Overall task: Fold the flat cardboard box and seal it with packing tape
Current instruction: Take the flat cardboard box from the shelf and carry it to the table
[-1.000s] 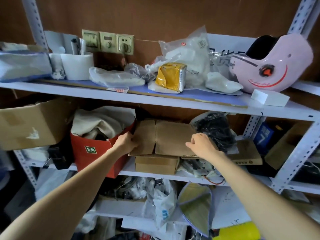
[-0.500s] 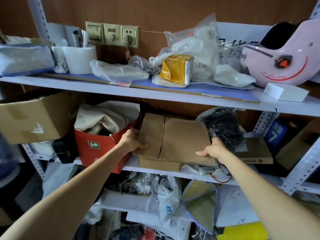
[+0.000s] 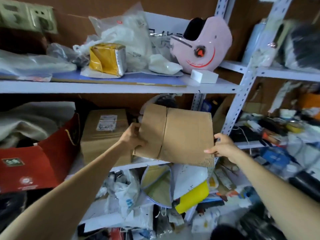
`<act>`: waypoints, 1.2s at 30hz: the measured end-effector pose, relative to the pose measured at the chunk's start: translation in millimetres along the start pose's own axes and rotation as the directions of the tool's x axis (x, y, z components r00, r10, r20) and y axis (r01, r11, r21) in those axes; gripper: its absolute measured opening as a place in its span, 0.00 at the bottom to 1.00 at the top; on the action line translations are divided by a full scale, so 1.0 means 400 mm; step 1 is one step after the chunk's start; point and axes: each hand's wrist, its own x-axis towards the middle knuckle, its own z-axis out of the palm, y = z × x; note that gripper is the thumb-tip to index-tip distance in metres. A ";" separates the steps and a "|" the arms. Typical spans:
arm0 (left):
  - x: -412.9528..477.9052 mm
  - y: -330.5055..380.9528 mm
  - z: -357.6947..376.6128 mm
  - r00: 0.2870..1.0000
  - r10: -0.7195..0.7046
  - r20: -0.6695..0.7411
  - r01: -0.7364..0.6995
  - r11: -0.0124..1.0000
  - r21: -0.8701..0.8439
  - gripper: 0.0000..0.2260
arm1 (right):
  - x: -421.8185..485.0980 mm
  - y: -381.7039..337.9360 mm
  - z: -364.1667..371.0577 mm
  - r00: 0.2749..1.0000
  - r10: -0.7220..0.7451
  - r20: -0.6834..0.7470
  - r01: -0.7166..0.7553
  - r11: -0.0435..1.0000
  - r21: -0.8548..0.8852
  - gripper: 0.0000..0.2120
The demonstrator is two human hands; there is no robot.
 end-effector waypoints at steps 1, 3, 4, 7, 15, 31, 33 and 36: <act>0.013 0.009 0.043 0.999 0.017 0.044 -0.017 1.000 -0.005 0.36 | -0.014 0.031 -0.031 0.999 0.013 -0.042 -0.013 1.000 -0.001 0.39; 0.033 0.036 0.130 0.986 0.057 0.158 -0.053 0.998 -0.030 0.35 | -0.058 0.088 -0.095 0.985 0.021 -0.171 -0.017 1.000 0.021 0.42; 0.048 0.042 0.167 0.978 0.075 0.196 -0.067 0.997 -0.049 0.35 | -0.074 0.118 -0.119 0.977 0.015 -0.215 -0.007 0.999 0.038 0.43; 0.038 0.085 0.303 0.907 0.180 0.380 -0.140 0.981 -0.132 0.34 | -0.172 0.222 -0.197 0.943 0.046 -0.330 0.005 0.988 0.152 0.40; -0.169 0.212 0.737 0.609 0.368 0.703 -0.251 0.930 -0.269 0.26 | -0.615 0.526 -0.358 0.622 0.242 -0.745 -0.127 0.970 0.209 0.40; -1.284 0.487 1.436 -0.209 0.429 0.879 -0.326 0.817 -0.476 0.36 | -1.718 0.875 -0.442 -0.251 0.506 -0.825 -0.449 0.694 0.563 0.35; -1.407 0.510 1.479 -0.277 0.433 0.858 -0.299 0.809 -0.505 0.37 | -1.808 0.895 -0.443 -0.304 0.526 -0.794 -0.439 0.663 0.607 0.35; -1.578 0.537 1.536 -0.345 0.442 0.828 -0.271 0.797 -0.539 0.36 | -1.925 0.931 -0.446 -0.393 0.516 -0.761 -0.385 0.659 0.646 0.36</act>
